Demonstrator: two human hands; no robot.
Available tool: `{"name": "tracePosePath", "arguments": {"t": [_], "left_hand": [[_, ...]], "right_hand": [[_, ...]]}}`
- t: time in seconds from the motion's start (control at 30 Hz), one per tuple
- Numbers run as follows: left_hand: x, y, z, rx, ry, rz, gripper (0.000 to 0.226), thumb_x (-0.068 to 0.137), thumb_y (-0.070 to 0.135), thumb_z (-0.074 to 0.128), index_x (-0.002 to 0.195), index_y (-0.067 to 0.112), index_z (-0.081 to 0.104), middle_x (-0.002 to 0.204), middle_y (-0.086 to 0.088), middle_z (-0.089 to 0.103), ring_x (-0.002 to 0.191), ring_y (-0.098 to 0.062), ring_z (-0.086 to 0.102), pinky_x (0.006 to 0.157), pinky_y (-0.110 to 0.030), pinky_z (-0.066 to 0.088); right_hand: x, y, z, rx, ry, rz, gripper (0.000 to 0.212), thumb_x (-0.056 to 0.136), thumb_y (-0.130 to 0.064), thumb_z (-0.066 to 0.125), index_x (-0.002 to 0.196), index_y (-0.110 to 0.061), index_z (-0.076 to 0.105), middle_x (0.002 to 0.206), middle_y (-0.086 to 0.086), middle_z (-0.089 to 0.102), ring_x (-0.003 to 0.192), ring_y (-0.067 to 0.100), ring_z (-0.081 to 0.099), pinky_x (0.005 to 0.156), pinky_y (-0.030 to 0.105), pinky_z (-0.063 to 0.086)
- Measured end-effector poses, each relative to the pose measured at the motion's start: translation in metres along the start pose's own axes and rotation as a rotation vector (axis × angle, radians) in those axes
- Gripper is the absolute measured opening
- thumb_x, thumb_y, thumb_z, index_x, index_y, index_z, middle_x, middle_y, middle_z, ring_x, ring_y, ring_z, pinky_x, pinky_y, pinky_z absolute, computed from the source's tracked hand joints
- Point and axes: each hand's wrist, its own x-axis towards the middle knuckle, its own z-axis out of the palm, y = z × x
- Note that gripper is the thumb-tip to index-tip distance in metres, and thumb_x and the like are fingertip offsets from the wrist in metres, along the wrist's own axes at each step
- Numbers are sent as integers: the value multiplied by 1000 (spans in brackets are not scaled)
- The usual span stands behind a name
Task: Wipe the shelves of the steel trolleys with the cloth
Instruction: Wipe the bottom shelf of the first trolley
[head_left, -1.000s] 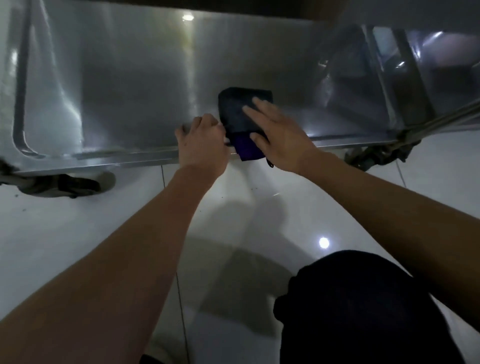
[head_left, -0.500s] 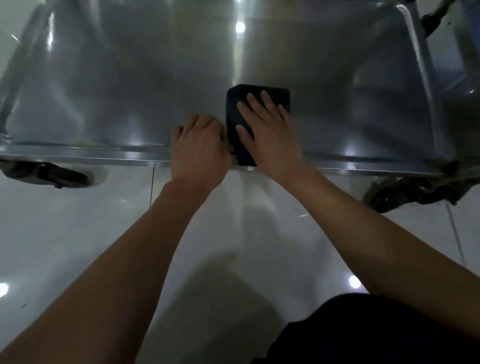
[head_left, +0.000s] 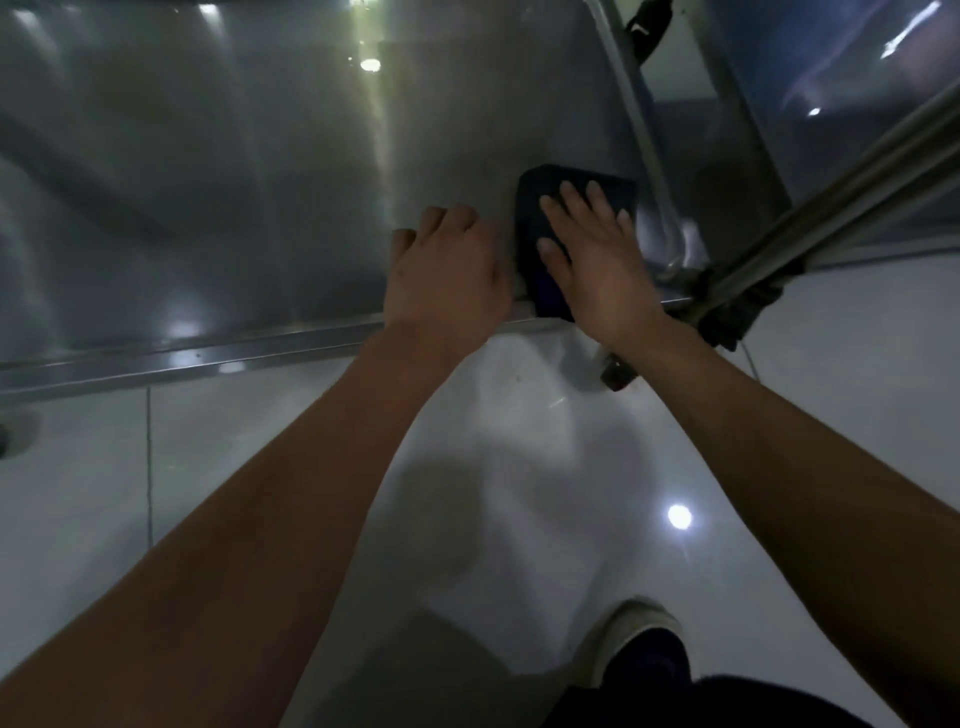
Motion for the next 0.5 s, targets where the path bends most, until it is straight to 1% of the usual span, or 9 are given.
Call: {"name": "tracePosePath", "arguments": {"t": [0.13, 0.23, 0.3, 0.4, 0.5], "left_hand": [[12, 13, 10, 84, -73, -6, 36, 92, 24, 46, 122, 13, 63, 126, -5, 58, 119, -29, 47, 98, -47, 38], [12, 14, 17, 138, -102, 24, 33, 94, 27, 45, 117, 16, 67, 124, -4, 57, 118, -28, 47, 95, -45, 40], [11, 9, 19, 132, -100, 50, 33, 93, 28, 46, 116, 18, 68, 125, -3, 57, 119, -27, 47, 94, -44, 39], [6, -4, 16, 88, -73, 88, 32, 91, 27, 47, 114, 18, 68, 125, -3, 59, 120, -28, 48, 94, -43, 39], [-1, -25, 7, 64, -30, 72, 32, 90, 24, 50, 114, 15, 68, 129, -6, 58, 124, -29, 47, 95, -45, 39]], "right_hand": [[-4, 39, -14, -107, 30, 149, 51, 109, -34, 23, 158, -20, 22, 167, 3, 13, 154, 24, 5, 124, 48, 6], [-3, 44, -17, -114, 31, 152, 51, 109, -32, 23, 158, -20, 23, 167, 3, 14, 154, 25, 6, 124, 49, 7], [-2, 42, -16, -104, 41, 146, 51, 108, -32, 23, 158, -20, 24, 166, 3, 15, 154, 25, 6, 124, 50, 7], [4, 37, -14, -106, 37, 150, 51, 108, -33, 22, 158, -21, 22, 167, 3, 14, 154, 25, 5, 124, 50, 6], [16, 21, -9, -69, 29, 147, 52, 106, -30, 25, 158, -20, 22, 167, 4, 13, 154, 26, 4, 124, 51, 6]]}}
